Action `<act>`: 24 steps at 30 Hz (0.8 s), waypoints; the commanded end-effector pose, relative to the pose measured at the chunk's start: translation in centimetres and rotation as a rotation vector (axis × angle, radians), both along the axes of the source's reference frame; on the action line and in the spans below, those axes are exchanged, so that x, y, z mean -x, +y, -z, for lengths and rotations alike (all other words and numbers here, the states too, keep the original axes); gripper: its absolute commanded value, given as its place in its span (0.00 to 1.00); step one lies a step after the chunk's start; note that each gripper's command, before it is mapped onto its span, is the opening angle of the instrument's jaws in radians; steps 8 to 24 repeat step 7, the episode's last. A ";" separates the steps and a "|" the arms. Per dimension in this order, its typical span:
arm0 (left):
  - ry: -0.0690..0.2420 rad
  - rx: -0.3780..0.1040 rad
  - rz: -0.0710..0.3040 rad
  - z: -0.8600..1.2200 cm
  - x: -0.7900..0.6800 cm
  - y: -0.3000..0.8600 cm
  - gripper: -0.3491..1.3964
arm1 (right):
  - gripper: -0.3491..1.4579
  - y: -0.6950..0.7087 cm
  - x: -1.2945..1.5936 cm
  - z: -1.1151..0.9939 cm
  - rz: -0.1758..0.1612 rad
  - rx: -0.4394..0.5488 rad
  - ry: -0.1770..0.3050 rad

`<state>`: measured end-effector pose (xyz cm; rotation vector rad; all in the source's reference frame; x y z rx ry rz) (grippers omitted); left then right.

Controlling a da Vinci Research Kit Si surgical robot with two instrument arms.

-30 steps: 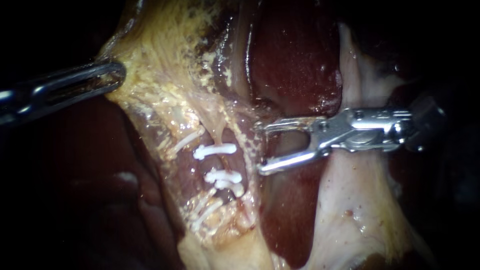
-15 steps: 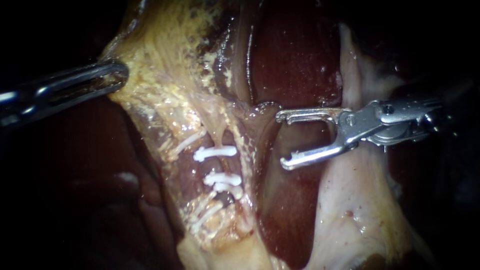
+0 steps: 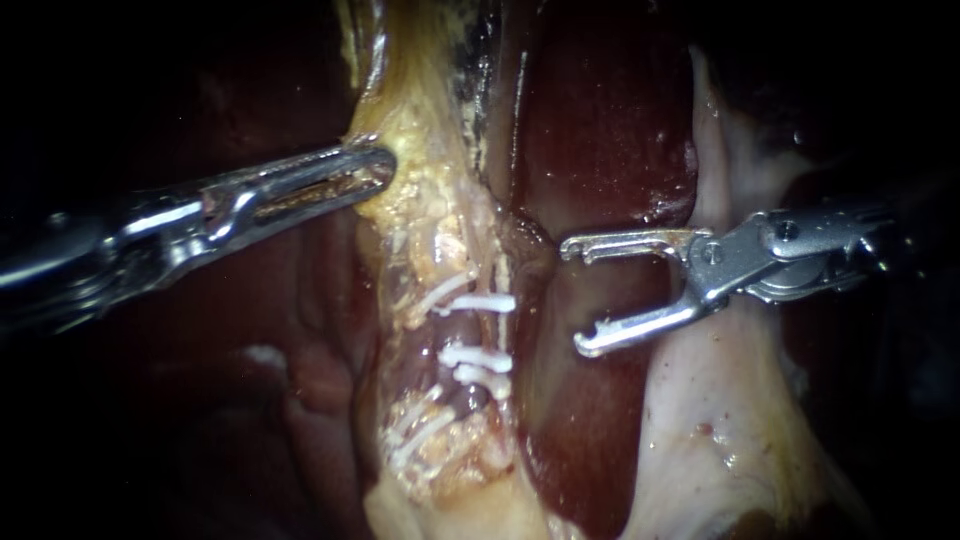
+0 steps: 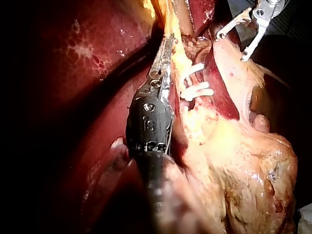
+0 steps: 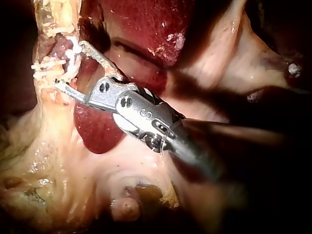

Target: Going back third clip right tube

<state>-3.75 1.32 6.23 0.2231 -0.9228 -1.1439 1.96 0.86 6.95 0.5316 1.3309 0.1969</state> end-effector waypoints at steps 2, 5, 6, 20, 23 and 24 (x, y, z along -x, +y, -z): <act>0.000 -0.001 -0.001 0.01 -0.02 0.00 0.00 | 0.53 0.00 -0.01 0.01 -0.002 -0.001 0.002; -0.001 -0.002 -0.002 0.02 -0.03 0.00 0.00 | 0.53 0.00 -0.01 0.01 -0.002 -0.001 0.002; -0.001 -0.002 -0.002 0.02 -0.03 0.00 0.00 | 0.53 0.00 -0.01 0.01 -0.002 -0.001 0.002; -0.001 -0.002 -0.002 0.02 -0.03 0.00 0.00 | 0.53 0.00 -0.01 0.01 -0.002 -0.001 0.002; -0.001 -0.002 -0.002 0.02 -0.03 0.00 0.00 | 0.53 0.00 -0.01 0.01 -0.002 -0.001 0.002; -0.001 -0.002 -0.002 0.02 -0.03 0.00 0.00 | 0.53 0.00 -0.01 0.01 -0.002 -0.001 0.002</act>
